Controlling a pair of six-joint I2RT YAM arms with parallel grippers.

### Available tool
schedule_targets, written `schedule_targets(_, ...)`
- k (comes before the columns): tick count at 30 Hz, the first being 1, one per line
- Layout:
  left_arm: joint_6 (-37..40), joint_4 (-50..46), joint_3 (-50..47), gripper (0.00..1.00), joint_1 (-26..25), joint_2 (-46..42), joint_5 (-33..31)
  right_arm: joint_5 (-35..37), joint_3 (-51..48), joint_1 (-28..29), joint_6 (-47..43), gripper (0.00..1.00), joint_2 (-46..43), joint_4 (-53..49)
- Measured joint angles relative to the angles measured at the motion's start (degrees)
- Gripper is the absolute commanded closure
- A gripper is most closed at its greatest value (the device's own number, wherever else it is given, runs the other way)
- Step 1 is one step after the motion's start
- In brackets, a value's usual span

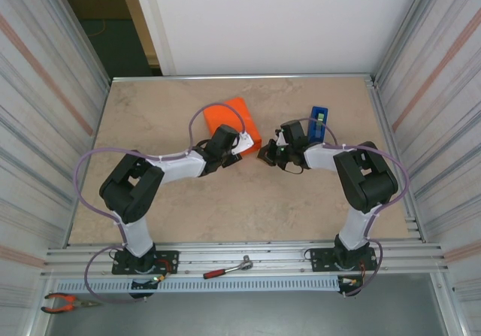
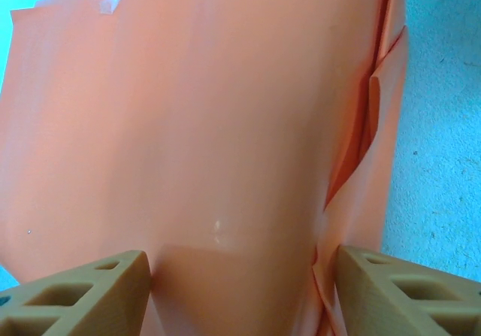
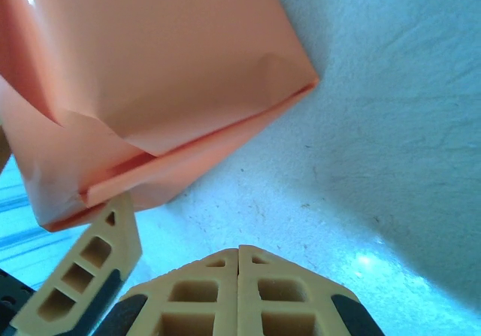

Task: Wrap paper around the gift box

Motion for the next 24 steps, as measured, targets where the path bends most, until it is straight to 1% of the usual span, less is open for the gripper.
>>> schedule_targets(4, -0.3, -0.3, 0.2, 0.4, 0.0, 0.0, 0.0, 0.1, -0.8, -0.8, -0.4, 1.0, -0.7, -0.9)
schedule_targets(6, -0.4, -0.5, 0.3, 0.41, 0.0, 0.0, 0.0, 0.1, -0.8, -2.4, -1.3, 0.99, -2.3, -2.2)
schedule_targets(7, -0.4, -0.5, 0.3, 0.41, 0.0, 0.0, 0.0, 0.1, -0.8, -3.4, -1.7, 0.96, -3.4, -2.8)
schedule_targets(9, -0.4, -0.5, 0.4, 0.41, 0.1, 0.0, 0.1, 0.4, -0.7, -6.1, -2.8, 0.82, -6.4, -4.4)
schedule_targets(11, -0.4, -0.5, 0.4, 0.41, 0.1, 0.0, 0.1, 0.5, -0.7, -9.2, -3.8, 0.7, -9.2, -5.9)
schedule_targets(14, -0.5, -0.6, 0.5, 0.42, 0.1, 0.0, 0.2, 0.4, -0.3, -15.5, -5.7, 0.56, -12.7, -8.1)
schedule_targets(15, -0.5, -0.7, 0.5, 0.42, 0.1, 0.0, 0.2, 0.3, 0.0, -18.1, -6.3, 0.54, -13.5, -8.9)
schedule_targets(17, -0.6, -0.7, 0.5, 0.42, 0.1, 0.0, 0.2, 0.1, 0.8, -23.2, -7.5, 0.5, -14.3, -10.2)
schedule_targets(20, -0.6, -0.7, 0.5, 0.42, 0.1, 0.0, 0.2, -0.7, 1.9, -30.4, -8.7, 0.5, -14.3, -11.3)
schedule_targets(22, -0.6, -0.7, 0.5, 0.42, 0.1, 0.0, 0.2, -1.9, 2.6, -34.2, -9.1, 0.5, -13.6, -11.5)
schedule_targets(24, -0.6, -0.7, 0.5, 0.42, 0.1, 0.0, 0.2, -3.4, 3.3, -36.7, -9.2, 0.51, -12.0, -11.1)
